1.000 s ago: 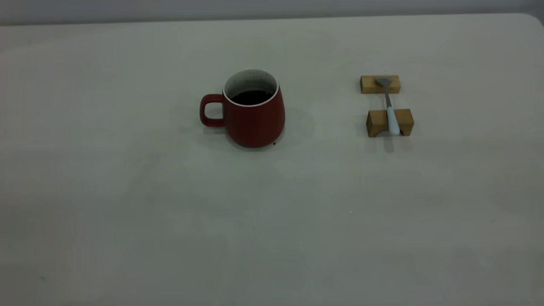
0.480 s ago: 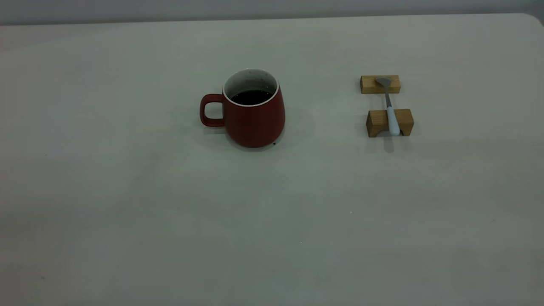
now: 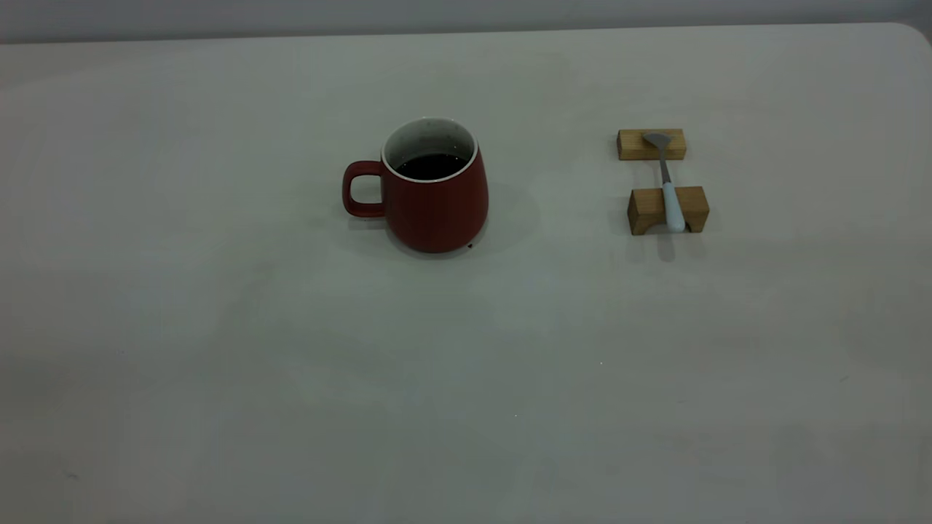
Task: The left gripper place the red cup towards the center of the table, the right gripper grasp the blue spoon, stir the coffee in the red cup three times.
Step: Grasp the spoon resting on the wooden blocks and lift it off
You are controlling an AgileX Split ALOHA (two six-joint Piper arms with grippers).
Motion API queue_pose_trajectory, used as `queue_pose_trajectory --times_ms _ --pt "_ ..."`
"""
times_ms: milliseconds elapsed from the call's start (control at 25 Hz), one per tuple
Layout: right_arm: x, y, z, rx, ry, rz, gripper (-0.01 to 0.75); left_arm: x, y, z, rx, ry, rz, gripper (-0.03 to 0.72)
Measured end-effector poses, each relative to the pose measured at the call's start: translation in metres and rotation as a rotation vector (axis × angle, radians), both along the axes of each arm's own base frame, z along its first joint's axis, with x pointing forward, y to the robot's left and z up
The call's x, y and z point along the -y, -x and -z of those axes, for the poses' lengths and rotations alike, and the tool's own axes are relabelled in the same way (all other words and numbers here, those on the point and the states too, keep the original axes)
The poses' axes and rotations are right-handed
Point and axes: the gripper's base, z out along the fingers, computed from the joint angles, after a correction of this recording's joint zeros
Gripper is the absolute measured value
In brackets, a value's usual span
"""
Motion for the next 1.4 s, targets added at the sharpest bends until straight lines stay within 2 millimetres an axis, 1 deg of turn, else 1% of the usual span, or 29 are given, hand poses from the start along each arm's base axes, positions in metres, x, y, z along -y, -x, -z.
queue_pose_trajectory --times_ms 440,520,600,680,760,880,1000,1080,1120,1160,1280,1400 --pt "-0.002 0.0 0.0 -0.003 -0.021 -0.013 0.241 0.0 0.0 0.0 0.0 -0.002 0.001 0.247" --pt "0.0 -0.007 -0.002 -0.033 -0.006 0.003 0.241 0.0 0.0 0.0 0.0 -0.002 0.001 0.247" --pt "0.003 -0.019 -0.008 -0.072 -0.008 0.038 0.25 0.0 0.0 0.0 0.0 -0.002 0.001 0.247" --pt "0.005 -0.04 -0.015 -0.142 -0.014 0.075 0.282 0.0 0.0 0.0 0.0 -0.002 0.001 0.247" --pt "0.008 -0.063 -0.02 -0.228 -0.009 0.098 0.337 0.0 0.0 0.0 0.0 -0.002 0.001 0.247" --pt "0.009 -0.103 -0.022 -0.371 0.002 0.108 0.46 0.0 0.0 0.0 0.0 -0.002 0.001 0.247" --pt "0.009 -0.148 -0.013 -0.489 -0.009 0.108 0.584 0.0 0.0 0.0 0.0 -0.001 0.001 0.247" --pt "0.008 -0.178 0.001 -0.573 -0.016 0.098 0.622 0.0 0.0 0.0 0.0 -0.001 0.001 0.247" --pt "0.008 -0.192 0.009 -0.611 -0.024 0.091 0.629 0.0 0.0 0.0 0.0 -0.001 0.001 0.247" --pt "0.007 -0.204 0.016 -0.634 -0.03 0.081 0.63 0.0 0.0 0.0 0.0 -0.001 0.001 0.247" --pt "0.002 -0.239 0.045 -0.708 -0.07 0.04 0.624 0.0 0.0 0.0 0.0 -0.001 0.001 0.247" --pt "-0.01 -0.267 0.07 -0.734 -0.083 -0.027 0.62 0.0 0.0 0.0 0.0 -0.001 0.001 0.247"
